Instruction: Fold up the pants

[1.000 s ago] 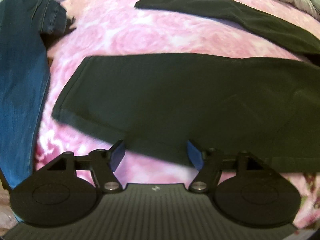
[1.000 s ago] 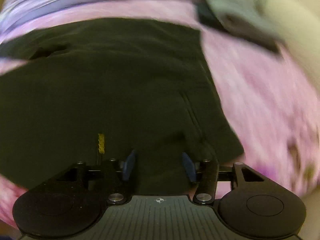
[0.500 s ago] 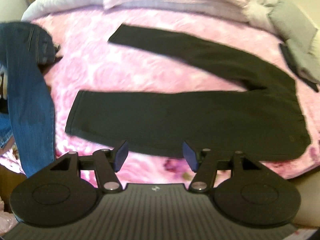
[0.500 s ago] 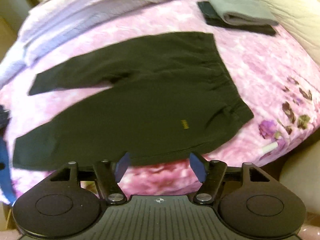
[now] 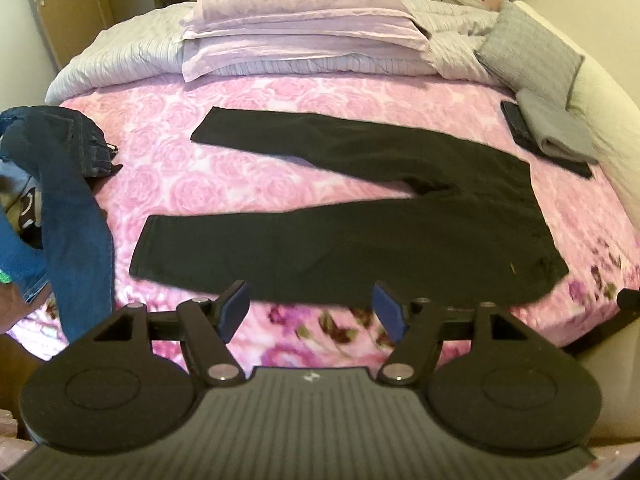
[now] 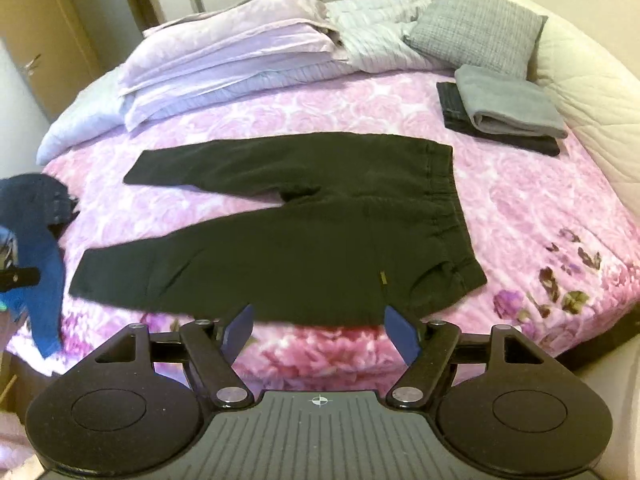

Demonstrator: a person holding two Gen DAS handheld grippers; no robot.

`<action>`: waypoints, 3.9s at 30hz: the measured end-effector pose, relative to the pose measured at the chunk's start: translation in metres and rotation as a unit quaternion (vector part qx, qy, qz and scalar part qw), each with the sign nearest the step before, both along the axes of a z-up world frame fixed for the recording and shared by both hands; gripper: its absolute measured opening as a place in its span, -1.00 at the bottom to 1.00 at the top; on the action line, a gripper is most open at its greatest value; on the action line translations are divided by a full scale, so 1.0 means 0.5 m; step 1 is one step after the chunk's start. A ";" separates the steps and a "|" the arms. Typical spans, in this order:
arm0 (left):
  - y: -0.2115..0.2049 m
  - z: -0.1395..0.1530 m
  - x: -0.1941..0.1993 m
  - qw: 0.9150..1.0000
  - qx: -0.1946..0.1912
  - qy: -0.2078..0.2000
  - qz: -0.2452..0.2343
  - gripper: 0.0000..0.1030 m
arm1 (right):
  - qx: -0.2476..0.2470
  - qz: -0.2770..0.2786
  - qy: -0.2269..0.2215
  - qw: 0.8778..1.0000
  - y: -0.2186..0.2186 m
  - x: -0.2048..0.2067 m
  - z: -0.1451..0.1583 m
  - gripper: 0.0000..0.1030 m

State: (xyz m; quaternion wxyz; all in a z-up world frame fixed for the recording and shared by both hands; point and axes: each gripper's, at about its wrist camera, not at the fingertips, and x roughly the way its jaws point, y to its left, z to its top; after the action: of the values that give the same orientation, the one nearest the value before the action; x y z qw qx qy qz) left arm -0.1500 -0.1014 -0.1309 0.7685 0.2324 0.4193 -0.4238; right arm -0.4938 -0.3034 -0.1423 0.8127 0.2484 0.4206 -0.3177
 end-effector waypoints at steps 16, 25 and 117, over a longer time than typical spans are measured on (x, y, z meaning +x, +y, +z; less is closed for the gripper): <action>0.136 0.048 -0.169 1.000 -0.004 -0.022 0.000 0.29 | -0.002 0.004 -0.003 1.000 0.124 -0.153 0.033 0.36; 0.169 0.060 -0.189 1.000 -0.005 -0.030 0.004 0.29 | 0.000 0.028 -0.007 1.000 0.160 -0.147 0.031 0.36; -0.411 -0.192 0.413 0.989 0.055 0.012 -0.134 0.31 | 0.069 -0.124 0.060 0.988 -0.270 0.322 -0.120 0.36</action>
State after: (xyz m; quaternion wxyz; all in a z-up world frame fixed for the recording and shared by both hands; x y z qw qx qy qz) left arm 0.0564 -0.3068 -0.2271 0.6857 0.3235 0.4159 -0.5022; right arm -0.3327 -0.4386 -0.2023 0.7211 0.3353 0.4551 -0.4006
